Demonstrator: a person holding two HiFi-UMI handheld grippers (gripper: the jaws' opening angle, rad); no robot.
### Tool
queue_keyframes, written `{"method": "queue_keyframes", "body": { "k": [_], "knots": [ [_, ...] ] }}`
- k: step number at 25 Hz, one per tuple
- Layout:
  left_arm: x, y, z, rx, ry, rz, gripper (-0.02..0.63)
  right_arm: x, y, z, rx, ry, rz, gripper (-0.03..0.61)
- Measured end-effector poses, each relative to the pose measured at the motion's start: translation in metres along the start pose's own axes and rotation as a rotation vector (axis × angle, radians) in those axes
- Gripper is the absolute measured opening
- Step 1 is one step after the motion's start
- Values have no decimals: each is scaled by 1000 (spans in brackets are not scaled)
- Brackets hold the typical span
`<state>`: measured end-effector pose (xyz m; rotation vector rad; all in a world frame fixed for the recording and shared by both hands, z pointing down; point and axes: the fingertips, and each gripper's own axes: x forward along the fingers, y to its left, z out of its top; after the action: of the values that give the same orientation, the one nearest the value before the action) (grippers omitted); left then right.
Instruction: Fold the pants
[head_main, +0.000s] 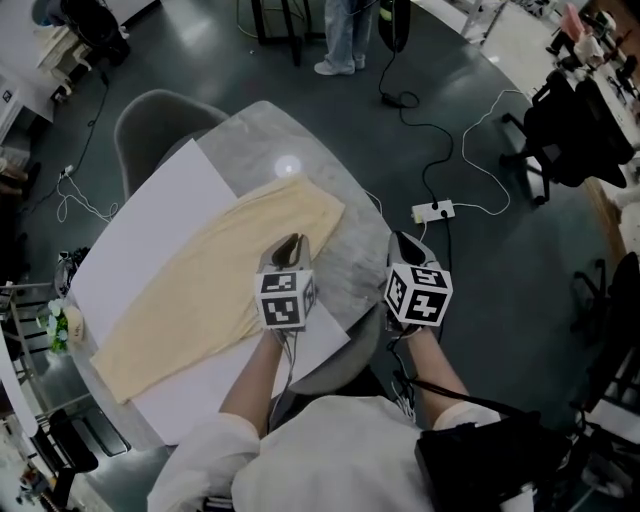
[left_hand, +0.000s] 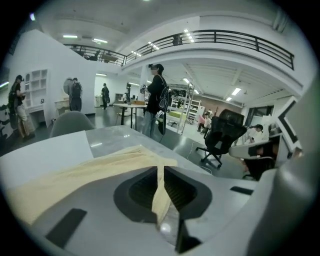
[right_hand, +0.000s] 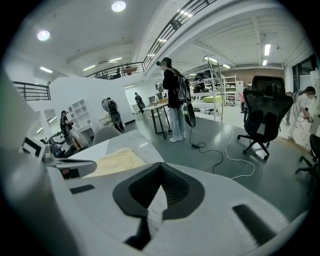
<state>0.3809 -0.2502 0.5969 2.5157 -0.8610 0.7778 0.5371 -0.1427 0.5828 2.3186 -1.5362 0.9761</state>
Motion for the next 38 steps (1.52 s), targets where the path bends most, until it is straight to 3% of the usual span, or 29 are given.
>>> {"method": "queue_keyframes", "body": {
  "k": [6, 8, 21, 26, 35, 38],
  "knots": [
    [38, -7, 3, 43, 29, -32, 19, 27, -8, -9, 29, 19, 3, -7],
    [50, -11, 2, 54, 44, -55, 91, 34, -9, -14, 35, 31, 4, -8],
    [114, -35, -6, 155, 157, -147, 193, 71, -18, -26, 51, 65, 15, -8],
    [138, -38, -7, 246, 210, -99, 199, 78, -28, -31, 76, 71, 10, -8],
    [159, -35, -16, 275, 284, -6, 178, 81, -38, -45, 122, 89, 11, -7],
    [161, -31, -16, 277, 290, 20, 129, 80, -39, -46, 126, 91, 13, -6]
  ]
}}
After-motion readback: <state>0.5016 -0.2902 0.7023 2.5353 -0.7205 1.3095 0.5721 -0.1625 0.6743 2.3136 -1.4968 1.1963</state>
